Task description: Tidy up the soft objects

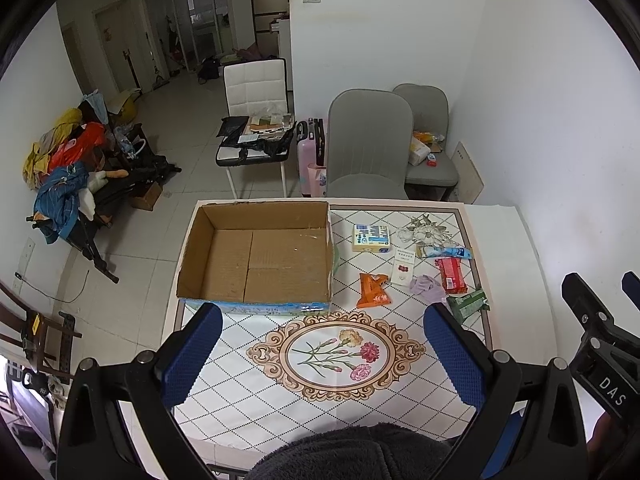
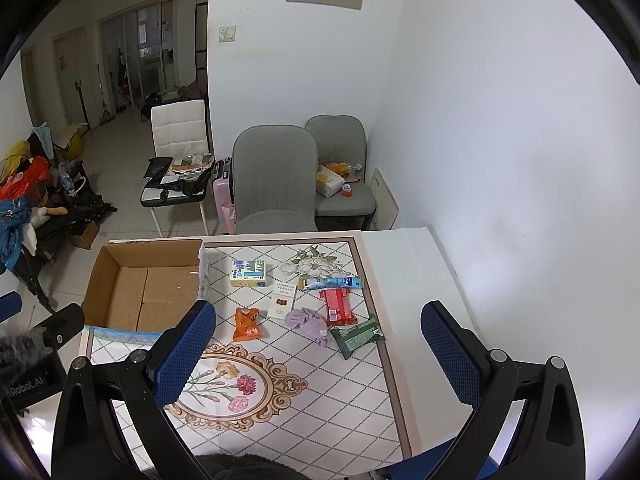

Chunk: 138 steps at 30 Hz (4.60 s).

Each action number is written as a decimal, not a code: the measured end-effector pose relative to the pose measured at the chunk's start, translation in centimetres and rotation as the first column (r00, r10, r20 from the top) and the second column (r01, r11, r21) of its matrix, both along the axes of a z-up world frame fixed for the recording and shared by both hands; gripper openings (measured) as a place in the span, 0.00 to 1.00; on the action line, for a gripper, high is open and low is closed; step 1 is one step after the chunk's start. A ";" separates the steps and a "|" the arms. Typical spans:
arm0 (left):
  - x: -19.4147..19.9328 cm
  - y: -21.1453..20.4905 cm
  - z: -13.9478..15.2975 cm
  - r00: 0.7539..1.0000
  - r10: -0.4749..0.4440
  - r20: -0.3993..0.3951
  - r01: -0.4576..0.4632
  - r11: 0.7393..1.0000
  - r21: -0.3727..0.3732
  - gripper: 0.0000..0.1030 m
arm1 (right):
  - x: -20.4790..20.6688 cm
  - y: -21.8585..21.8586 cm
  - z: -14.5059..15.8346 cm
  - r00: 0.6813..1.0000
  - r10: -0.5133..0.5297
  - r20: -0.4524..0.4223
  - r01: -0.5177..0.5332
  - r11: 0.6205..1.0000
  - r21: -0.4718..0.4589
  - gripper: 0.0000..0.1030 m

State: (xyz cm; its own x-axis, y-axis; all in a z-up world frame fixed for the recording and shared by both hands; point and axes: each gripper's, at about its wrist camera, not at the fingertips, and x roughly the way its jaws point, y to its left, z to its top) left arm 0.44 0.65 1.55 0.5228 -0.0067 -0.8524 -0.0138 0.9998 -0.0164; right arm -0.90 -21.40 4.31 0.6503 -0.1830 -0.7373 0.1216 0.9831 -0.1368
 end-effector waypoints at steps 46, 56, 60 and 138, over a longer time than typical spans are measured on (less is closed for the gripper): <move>19.6 -15.1 -29.3 0.777 -0.151 -0.611 0.032 0.979 -0.202 0.94 | 19.9 -24.2 -36.8 0.704 -0.150 -0.694 0.368 0.913 0.177 1.00; 23.5 -21.3 -38.8 0.610 -0.164 -0.775 -0.085 0.959 -0.270 0.94 | 20.3 -28.0 -47.8 0.566 -0.163 -0.808 0.636 0.710 0.302 0.52; 24.2 -22.8 -41.2 0.583 -0.168 -0.795 -0.078 0.962 -0.261 0.94 | 18.9 -27.0 -47.4 0.560 -0.112 -0.821 0.477 0.854 0.208 0.46; 32.0 16.5 -32.4 0.759 -0.143 -0.635 -0.018 0.970 -0.241 0.89 | 33.4 26.5 -34.7 0.641 0.298 -0.707 -0.116 0.949 0.294 0.85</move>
State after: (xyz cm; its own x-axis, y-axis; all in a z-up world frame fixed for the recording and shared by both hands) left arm 32.41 17.12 -30.85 -0.1582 -0.2471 -0.9560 -0.0393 0.9690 -0.2439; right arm 32.47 5.12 -30.42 -0.1208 0.0987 -0.9878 -0.1403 0.9834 0.1154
